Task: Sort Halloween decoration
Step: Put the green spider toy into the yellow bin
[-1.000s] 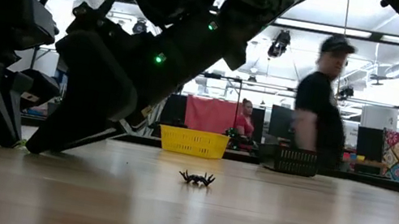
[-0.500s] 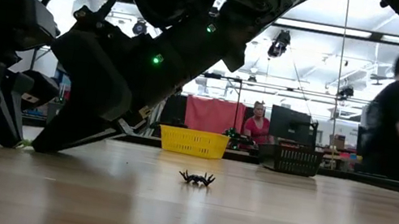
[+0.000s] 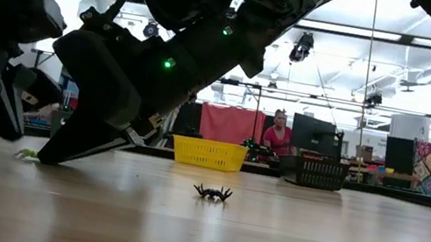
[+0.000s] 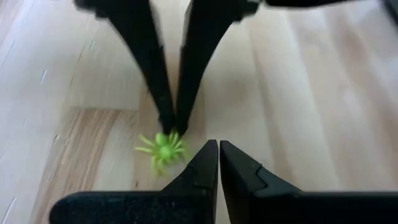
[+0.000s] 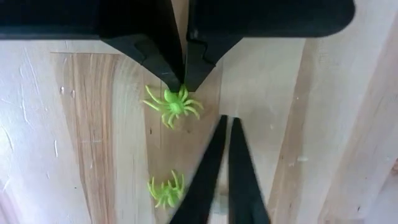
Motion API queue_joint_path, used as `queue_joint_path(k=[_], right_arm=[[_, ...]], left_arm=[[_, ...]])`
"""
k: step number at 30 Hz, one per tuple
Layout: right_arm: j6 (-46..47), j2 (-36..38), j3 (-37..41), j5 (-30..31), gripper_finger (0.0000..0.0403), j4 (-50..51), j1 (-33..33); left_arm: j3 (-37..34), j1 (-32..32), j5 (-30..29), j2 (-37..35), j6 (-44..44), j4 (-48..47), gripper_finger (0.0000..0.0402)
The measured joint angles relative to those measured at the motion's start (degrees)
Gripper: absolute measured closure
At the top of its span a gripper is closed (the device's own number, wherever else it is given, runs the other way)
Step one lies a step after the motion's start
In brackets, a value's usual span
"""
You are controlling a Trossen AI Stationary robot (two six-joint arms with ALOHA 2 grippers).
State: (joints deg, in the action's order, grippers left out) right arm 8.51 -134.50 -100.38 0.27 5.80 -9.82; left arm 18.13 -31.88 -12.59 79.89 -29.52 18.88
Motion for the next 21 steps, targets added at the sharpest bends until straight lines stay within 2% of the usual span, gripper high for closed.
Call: queue_joint_path(k=[4, 8, 15, 21], right_arm=[[1.08, 0.51, 0.02, 0.0, 0.0394, 0.33, 0.02], [1.6, 1.45, 0.11, 0.05, 0.0394, 0.85, 0.07], [1.4, 4.29, 0.21, 1.71, 0.0395, 4.85, 0.13], [2.35, 6.19, 0.17, 2.27, 0.0395, 7.04, 0.25]], left_arm=[[0.0, -0.06, 1.74, -3.2, -0.17, -1.61, 0.0402], [0.02, -0.36, 2.94, -8.19, -1.71, -7.21, 0.0402], [0.02, -0.68, 2.79, -19.87, -1.62, -15.74, 0.0402], [0.07, -0.68, 2.58, -28.79, -1.57, -19.31, 0.0402]])
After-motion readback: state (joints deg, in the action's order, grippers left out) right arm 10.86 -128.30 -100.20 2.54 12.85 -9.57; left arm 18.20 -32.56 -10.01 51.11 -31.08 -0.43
